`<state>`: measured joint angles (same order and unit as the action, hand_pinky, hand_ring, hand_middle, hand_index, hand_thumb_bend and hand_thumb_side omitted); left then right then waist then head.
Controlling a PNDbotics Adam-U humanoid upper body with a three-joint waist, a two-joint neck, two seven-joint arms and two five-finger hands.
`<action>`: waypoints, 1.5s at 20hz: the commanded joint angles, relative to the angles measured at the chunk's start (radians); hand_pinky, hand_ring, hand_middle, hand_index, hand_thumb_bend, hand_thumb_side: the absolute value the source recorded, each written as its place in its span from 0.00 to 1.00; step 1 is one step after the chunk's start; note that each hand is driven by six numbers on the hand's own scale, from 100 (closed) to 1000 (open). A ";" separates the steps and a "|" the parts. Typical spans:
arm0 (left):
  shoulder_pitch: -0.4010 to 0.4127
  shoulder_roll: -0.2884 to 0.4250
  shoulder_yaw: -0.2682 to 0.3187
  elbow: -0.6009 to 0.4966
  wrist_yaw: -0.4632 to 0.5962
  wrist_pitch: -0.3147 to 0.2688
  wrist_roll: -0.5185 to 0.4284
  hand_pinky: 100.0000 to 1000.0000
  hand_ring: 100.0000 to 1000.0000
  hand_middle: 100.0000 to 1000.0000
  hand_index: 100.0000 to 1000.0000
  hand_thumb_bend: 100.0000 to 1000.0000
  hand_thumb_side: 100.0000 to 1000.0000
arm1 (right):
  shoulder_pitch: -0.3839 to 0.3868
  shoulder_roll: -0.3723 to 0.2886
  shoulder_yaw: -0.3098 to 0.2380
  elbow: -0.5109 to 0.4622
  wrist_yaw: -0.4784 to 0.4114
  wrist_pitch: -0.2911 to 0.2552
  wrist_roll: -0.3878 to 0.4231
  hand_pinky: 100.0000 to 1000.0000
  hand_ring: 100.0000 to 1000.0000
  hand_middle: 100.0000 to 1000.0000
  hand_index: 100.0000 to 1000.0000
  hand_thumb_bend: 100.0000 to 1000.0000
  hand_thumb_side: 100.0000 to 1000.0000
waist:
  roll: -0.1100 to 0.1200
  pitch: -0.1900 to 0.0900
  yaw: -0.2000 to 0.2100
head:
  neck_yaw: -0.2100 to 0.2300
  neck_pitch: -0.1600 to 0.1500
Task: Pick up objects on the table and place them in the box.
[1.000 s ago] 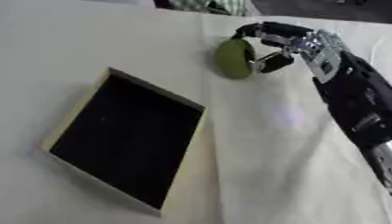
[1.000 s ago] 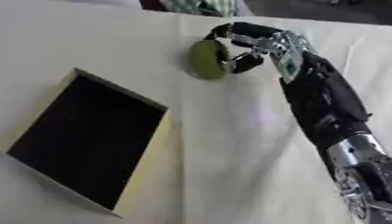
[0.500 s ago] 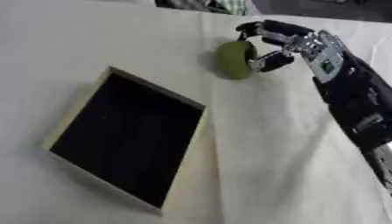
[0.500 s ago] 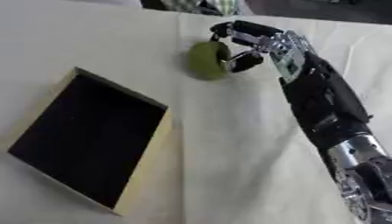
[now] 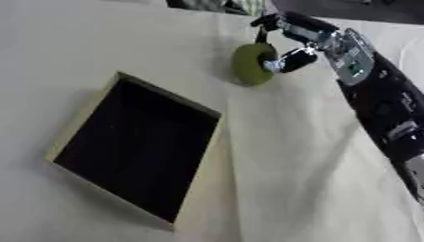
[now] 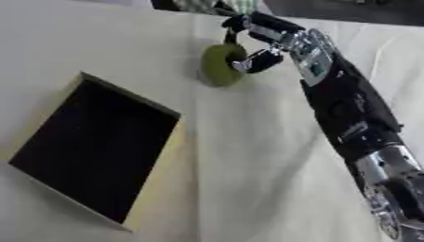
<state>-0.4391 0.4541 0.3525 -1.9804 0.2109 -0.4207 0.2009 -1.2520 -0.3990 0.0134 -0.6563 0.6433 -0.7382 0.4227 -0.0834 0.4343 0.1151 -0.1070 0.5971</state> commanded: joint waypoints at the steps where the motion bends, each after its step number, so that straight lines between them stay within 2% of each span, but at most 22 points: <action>1: -0.002 0.022 0.000 -0.020 0.008 0.001 -0.004 0.62 0.60 0.51 0.68 0.21 0.22 | -0.021 -0.029 0.002 -0.043 -0.059 -0.158 0.170 0.85 0.92 0.31 0.41 0.00 0.00 | 0.004 -0.034 -0.003 | 0.002 0.000; 14: 0.009 0.027 -0.003 -0.020 0.006 0.005 -0.007 0.62 0.60 0.51 0.68 0.21 0.22 | -0.026 -0.072 0.030 -0.180 -0.273 -0.133 0.258 0.83 0.89 0.31 0.42 0.00 0.00 | 0.001 -0.048 -0.012 | 0.004 0.006; 22: 0.009 0.029 -0.003 -0.020 0.005 0.003 -0.005 0.62 0.61 0.51 0.68 0.22 0.22 | -0.019 -0.104 0.092 -0.350 -0.415 -0.084 0.295 0.79 0.85 0.32 0.41 0.06 0.00 | -0.002 -0.052 -0.014 | 0.004 0.011; 28: 0.005 0.030 -0.004 -0.020 0.004 -0.001 0.000 0.63 0.61 0.51 0.68 0.22 0.21 | -0.008 -0.094 0.149 -0.494 -0.417 -0.026 0.261 0.76 0.82 0.32 0.42 0.11 0.00 | -0.002 -0.052 -0.012 | -0.004 0.018; 30: -0.011 0.033 -0.001 -0.020 0.004 -0.017 0.013 0.63 0.61 0.52 0.68 0.26 0.17 | 0.001 -0.069 0.162 -0.545 -0.399 -0.007 0.238 0.75 0.79 0.32 0.41 0.13 0.00 | -0.001 -0.053 -0.008 | -0.015 0.024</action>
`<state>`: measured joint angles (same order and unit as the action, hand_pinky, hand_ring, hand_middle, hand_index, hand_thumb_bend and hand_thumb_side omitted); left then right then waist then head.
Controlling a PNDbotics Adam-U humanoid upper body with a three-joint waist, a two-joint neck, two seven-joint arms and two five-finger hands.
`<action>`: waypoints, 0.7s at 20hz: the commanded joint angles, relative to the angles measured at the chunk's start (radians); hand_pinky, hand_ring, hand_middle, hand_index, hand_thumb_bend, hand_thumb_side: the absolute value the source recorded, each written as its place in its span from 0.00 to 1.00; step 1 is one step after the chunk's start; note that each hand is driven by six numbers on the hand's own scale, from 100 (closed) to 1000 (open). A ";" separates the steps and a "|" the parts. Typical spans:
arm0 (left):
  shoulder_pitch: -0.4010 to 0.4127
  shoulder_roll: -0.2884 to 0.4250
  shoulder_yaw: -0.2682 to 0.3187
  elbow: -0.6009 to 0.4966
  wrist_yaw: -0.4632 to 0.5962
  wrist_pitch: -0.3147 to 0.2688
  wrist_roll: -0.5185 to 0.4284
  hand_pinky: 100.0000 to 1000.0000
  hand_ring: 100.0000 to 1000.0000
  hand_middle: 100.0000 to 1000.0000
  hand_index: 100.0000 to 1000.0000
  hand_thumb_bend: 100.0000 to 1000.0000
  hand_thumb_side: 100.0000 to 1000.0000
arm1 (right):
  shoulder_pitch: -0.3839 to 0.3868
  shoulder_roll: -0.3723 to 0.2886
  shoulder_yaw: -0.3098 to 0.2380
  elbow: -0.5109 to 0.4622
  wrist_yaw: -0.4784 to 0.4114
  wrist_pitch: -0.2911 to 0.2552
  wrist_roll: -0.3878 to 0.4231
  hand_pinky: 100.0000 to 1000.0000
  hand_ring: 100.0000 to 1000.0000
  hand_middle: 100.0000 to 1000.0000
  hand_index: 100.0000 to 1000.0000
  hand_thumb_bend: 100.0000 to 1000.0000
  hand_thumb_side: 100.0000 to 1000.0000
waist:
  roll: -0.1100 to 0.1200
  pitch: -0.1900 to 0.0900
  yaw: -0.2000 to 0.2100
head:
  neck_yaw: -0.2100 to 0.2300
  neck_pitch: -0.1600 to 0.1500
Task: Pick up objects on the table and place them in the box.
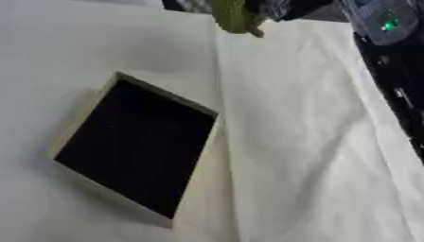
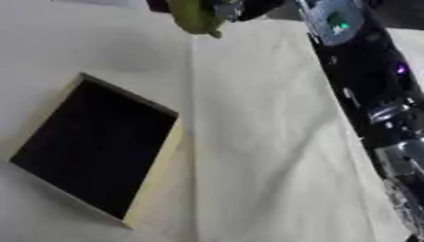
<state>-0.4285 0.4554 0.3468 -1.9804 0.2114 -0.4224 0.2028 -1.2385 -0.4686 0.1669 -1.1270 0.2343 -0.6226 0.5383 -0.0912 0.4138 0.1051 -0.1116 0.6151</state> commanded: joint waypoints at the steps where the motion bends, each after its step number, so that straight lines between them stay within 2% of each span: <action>1: -0.029 0.034 0.005 -0.020 0.001 -0.027 0.022 0.63 0.62 0.52 0.69 0.28 0.15 | -0.006 0.013 0.015 -0.103 0.024 -0.108 0.107 0.74 0.79 0.33 0.41 0.14 0.00 | 0.008 -0.033 0.004 | -0.015 0.008; 6: -0.059 0.043 0.009 -0.020 -0.027 -0.079 0.082 0.64 0.62 0.53 0.69 0.32 0.12 | 0.022 0.065 0.042 -0.194 0.074 -0.052 0.057 0.73 0.78 0.33 0.41 0.14 0.00 | 0.014 -0.040 0.004 | -0.043 0.019; 14: -0.007 0.078 0.023 -0.020 -0.067 -0.103 0.132 0.64 0.62 0.53 0.69 0.33 0.10 | 0.068 0.147 0.079 -0.288 0.136 -0.009 0.039 0.72 0.76 0.33 0.41 0.16 0.00 | 0.031 -0.064 0.010 | -0.071 0.056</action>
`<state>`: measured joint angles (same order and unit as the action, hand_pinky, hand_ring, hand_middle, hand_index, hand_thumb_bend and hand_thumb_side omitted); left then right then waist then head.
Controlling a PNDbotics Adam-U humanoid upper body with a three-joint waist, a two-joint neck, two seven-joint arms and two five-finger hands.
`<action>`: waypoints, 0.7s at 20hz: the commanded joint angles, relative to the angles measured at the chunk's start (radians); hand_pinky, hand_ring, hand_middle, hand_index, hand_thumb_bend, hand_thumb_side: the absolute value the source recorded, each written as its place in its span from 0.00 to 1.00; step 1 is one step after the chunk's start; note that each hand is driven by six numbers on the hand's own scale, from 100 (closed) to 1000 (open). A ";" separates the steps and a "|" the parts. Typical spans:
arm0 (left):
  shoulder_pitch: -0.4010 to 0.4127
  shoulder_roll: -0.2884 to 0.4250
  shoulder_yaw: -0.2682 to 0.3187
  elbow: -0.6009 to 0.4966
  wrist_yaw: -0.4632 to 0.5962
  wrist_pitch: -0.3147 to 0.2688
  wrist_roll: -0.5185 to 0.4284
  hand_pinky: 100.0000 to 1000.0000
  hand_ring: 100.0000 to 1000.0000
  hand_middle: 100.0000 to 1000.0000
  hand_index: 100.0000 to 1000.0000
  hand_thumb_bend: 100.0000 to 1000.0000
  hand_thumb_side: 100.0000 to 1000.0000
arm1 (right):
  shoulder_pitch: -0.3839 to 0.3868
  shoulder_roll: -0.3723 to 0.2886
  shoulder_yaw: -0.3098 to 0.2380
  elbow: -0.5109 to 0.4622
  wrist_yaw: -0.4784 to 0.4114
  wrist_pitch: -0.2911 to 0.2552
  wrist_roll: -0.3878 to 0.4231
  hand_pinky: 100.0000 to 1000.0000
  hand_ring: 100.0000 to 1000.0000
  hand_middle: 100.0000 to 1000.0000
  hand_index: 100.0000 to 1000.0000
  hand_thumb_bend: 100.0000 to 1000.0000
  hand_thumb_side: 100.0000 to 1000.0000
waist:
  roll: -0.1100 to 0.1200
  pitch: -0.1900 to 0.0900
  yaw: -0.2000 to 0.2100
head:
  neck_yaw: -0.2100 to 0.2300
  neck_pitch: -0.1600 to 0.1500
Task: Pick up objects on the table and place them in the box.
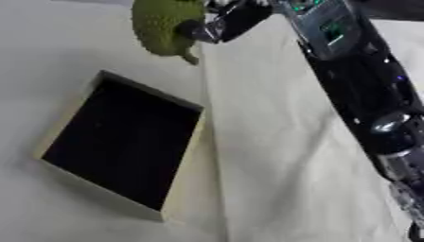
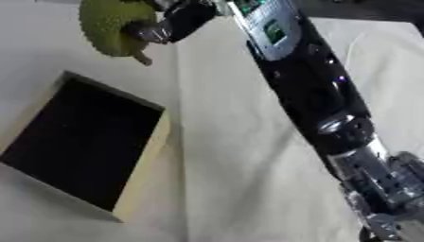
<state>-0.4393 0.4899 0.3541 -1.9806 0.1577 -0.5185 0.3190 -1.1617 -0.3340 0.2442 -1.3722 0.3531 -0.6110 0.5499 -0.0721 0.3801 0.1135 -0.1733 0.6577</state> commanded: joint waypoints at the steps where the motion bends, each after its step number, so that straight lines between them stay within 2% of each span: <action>1: 0.013 0.048 0.019 -0.019 -0.018 -0.010 0.022 0.64 0.62 0.53 0.69 0.33 0.10 | -0.002 0.023 0.003 -0.052 0.023 -0.014 0.027 0.72 0.76 0.33 0.41 0.16 0.00 | 0.014 -0.032 0.002 | -0.013 0.018; 8: 0.085 0.074 0.048 -0.019 -0.050 -0.021 0.054 0.64 0.62 0.53 0.69 0.33 0.10 | 0.051 0.111 0.004 -0.122 0.096 0.042 -0.002 0.71 0.74 0.32 0.41 0.17 0.00 | 0.030 -0.041 0.000 | -0.026 0.033; 11: 0.107 0.082 0.055 -0.019 -0.061 -0.027 0.066 0.64 0.62 0.53 0.69 0.32 0.10 | 0.082 0.156 0.010 -0.142 0.150 0.072 -0.016 0.72 0.75 0.32 0.41 0.14 0.00 | 0.035 -0.043 -0.001 | -0.028 0.032; 14: 0.116 0.082 0.056 -0.019 -0.067 -0.030 0.069 0.64 0.62 0.53 0.69 0.32 0.10 | 0.110 0.182 0.018 -0.140 0.189 0.079 -0.020 0.72 0.76 0.32 0.41 0.13 0.00 | 0.036 -0.042 0.001 | -0.024 0.029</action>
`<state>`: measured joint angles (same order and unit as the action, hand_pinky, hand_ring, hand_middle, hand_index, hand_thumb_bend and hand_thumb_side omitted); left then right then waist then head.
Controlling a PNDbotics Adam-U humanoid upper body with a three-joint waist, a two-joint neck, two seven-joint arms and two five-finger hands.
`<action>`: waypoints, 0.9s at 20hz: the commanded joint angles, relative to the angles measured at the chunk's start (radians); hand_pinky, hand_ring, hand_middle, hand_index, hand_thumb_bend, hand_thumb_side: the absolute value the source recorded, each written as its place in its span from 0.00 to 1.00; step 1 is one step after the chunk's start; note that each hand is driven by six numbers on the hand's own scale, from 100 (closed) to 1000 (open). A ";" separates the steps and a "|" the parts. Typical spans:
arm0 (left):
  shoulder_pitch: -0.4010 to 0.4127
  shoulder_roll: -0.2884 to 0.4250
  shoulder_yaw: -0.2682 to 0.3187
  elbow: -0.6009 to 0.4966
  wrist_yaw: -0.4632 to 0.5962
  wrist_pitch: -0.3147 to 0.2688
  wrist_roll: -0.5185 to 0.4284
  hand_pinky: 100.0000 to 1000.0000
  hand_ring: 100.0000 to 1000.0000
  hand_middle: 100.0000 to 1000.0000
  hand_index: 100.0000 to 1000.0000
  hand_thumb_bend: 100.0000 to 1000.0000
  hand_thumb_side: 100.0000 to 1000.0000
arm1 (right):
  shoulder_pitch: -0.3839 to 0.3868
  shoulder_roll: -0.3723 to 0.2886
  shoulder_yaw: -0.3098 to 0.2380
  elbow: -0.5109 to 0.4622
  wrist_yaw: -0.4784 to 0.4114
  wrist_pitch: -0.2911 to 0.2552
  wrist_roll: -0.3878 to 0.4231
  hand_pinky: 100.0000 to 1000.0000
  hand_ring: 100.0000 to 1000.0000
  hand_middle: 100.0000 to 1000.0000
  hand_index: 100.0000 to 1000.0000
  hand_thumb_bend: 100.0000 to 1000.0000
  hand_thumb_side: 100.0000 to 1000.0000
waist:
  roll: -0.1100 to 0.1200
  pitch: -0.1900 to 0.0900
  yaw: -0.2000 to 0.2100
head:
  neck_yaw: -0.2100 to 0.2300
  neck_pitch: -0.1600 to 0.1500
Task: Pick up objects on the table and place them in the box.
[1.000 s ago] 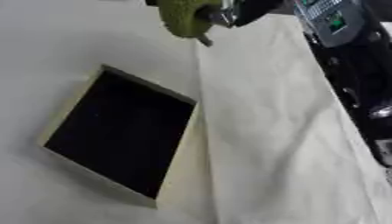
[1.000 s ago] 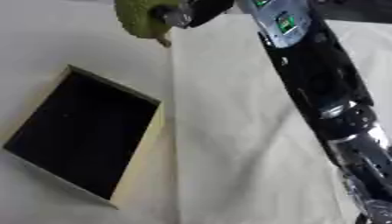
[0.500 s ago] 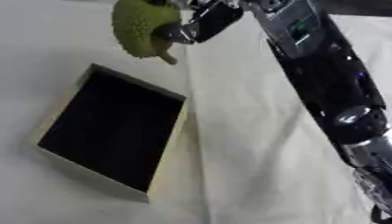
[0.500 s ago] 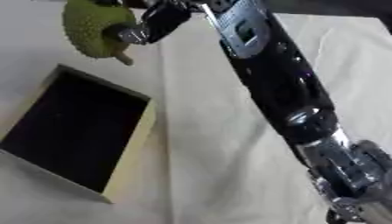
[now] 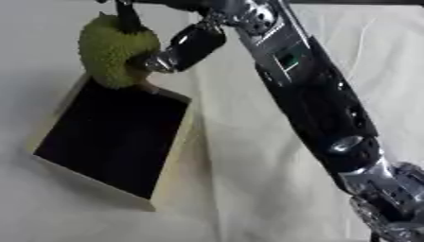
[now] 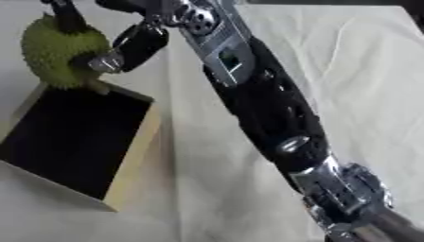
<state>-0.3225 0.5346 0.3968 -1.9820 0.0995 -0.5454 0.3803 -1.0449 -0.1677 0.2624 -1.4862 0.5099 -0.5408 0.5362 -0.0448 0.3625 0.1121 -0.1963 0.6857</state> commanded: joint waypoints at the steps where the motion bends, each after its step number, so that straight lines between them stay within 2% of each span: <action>1: 0.002 0.036 0.014 -0.018 -0.010 -0.003 0.007 0.64 0.62 0.53 0.69 0.32 0.10 | 0.000 0.023 0.001 -0.022 0.044 0.008 -0.010 0.73 0.77 0.32 0.41 0.12 0.00 | 0.008 -0.024 0.003 | -0.001 0.000; 9: 0.009 0.029 0.018 -0.018 -0.010 -0.002 0.003 0.64 0.62 0.53 0.69 0.30 0.11 | 0.036 0.057 0.021 0.026 0.115 -0.013 -0.017 0.73 0.79 0.32 0.41 0.09 0.00 | 0.007 -0.019 0.008 | -0.007 -0.005; 18: 0.010 0.021 0.019 -0.018 -0.004 -0.001 -0.005 0.64 0.62 0.53 0.69 0.30 0.12 | 0.071 0.087 0.046 0.109 0.233 -0.070 -0.061 0.73 0.80 0.33 0.41 0.09 0.00 | 0.004 -0.014 0.011 | -0.015 -0.008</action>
<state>-0.3075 0.5345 0.4033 -1.9826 0.0924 -0.5459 0.3793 -0.9584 -0.0853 0.3078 -1.3740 0.7268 -0.6003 0.4839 -0.0465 0.3651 0.1222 -0.2075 0.6844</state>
